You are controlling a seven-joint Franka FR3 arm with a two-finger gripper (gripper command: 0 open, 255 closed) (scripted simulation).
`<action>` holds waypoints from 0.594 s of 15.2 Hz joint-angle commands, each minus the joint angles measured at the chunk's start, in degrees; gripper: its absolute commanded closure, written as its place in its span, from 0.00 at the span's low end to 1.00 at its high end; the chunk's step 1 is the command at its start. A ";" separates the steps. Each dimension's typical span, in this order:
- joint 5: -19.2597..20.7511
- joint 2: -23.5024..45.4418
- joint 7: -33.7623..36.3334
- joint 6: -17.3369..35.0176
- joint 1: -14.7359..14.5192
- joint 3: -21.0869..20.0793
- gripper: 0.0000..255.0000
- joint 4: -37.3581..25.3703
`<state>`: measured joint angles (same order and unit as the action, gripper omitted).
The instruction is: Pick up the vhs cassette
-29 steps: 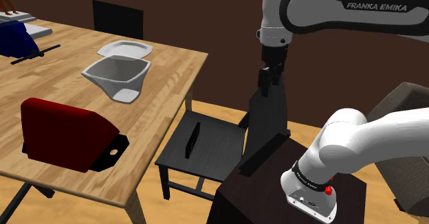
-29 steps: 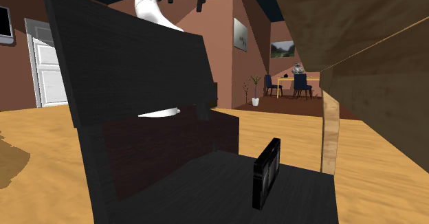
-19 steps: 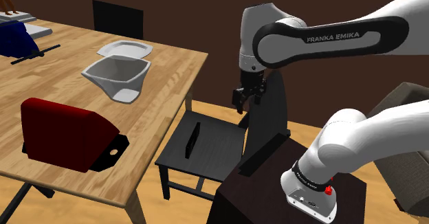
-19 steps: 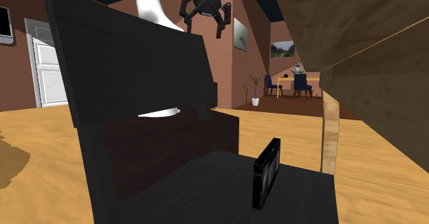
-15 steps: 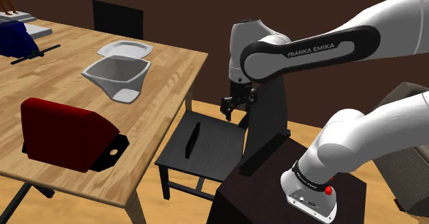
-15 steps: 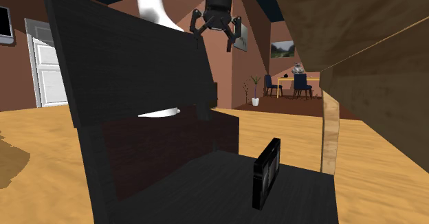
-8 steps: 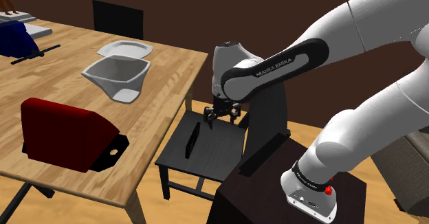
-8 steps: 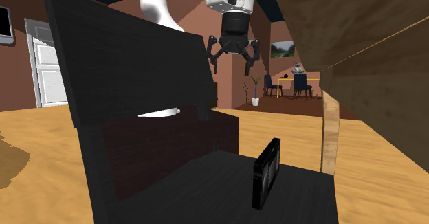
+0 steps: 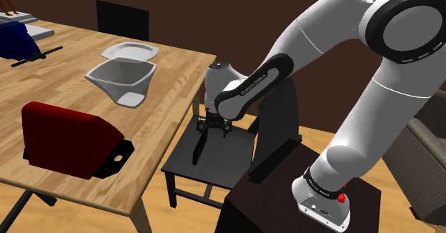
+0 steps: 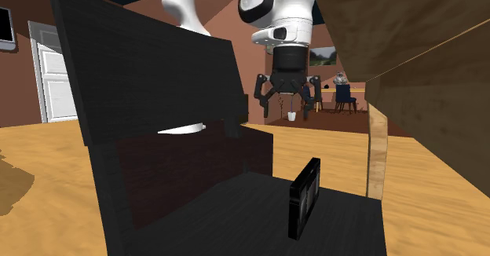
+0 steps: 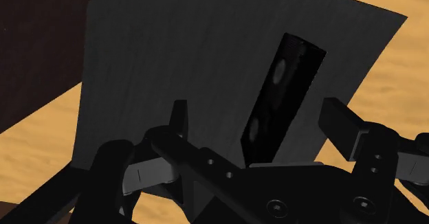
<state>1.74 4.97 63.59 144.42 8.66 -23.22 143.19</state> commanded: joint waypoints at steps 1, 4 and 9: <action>4.10 5.10 6.31 3.11 -0.34 1.29 0.00 -2.37; 9.23 12.24 14.59 6.61 -2.54 4.80 0.00 -6.66; 13.48 21.40 23.90 10.32 -6.26 10.32 0.00 -13.52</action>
<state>14.49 24.63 85.86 153.47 3.12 -13.87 130.88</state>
